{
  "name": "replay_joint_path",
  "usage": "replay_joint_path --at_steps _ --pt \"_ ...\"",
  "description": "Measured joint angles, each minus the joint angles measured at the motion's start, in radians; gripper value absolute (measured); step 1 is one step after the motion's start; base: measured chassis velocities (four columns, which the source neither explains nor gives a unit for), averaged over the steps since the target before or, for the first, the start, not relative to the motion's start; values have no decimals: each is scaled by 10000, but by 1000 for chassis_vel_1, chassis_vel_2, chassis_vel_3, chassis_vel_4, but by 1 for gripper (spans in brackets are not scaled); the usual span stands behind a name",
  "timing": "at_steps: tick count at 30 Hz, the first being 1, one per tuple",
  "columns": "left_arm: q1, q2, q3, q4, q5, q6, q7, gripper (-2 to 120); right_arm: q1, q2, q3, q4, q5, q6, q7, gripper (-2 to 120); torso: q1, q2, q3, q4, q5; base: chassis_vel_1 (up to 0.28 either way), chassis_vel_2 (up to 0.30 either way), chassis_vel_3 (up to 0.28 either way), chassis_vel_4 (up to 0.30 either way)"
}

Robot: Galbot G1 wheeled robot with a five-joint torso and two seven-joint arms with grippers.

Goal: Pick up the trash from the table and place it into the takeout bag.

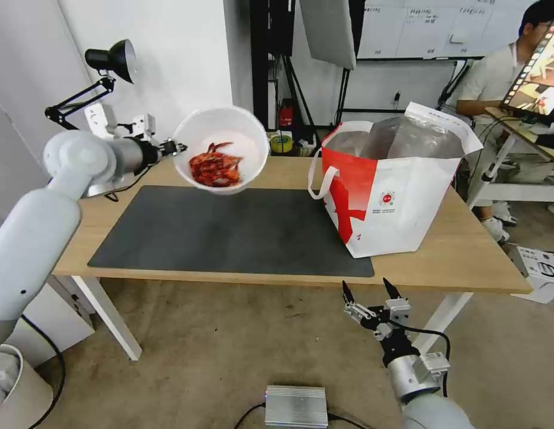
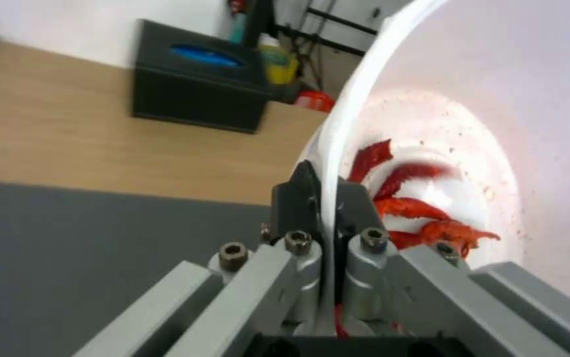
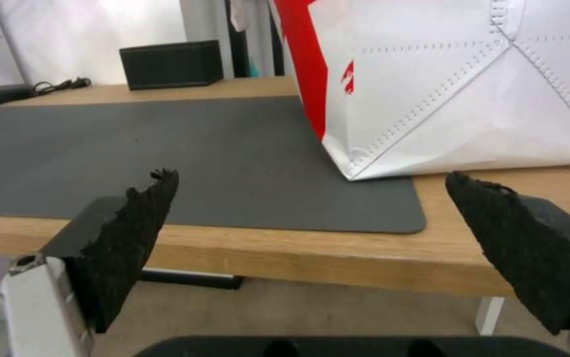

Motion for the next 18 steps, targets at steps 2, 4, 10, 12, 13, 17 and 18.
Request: replay_joint_path --at_steps 2,4,10,12,13,17,18 --pt "-281 -266 226 130 -1 -1 -27 0 0 0 0 0 0 0 -1 100 0 0 0 -5 2 0 0 0 0" --pt "-465 -435 385 204 -2 -4 -50 0 0 0 0 -1 0 0 -1 100 0 0 0 -4 3 0 0 0 0" --pt "-1352 -1186 909 602 -45 -7 -324 0 0 0 0 0 0 0 0 100 0 0 0 -2 2 0 0 0 0" --pt "-1477 -1259 972 679 -50 -7 -351 0 0 0 0 0 0 0 0 100 -1 -1 0 -3 2 0 0 0 0" --pt "-1632 -1334 1049 787 -51 -7 -389 0 0 0 0 0 0 0 -1 100 -1 0 0 -3 2 0 0 0 0" --pt "-2329 -1656 1320 1242 -130 -10 -587 0 0 0 0 0 0 0 -1 100 -2 0 0 1 0 0 0 0 0" --pt "-2532 -1749 1414 1406 -156 -21 -640 0 0 0 0 0 0 0 0 100 -2 0 1 -1 0 0 0 0 0"
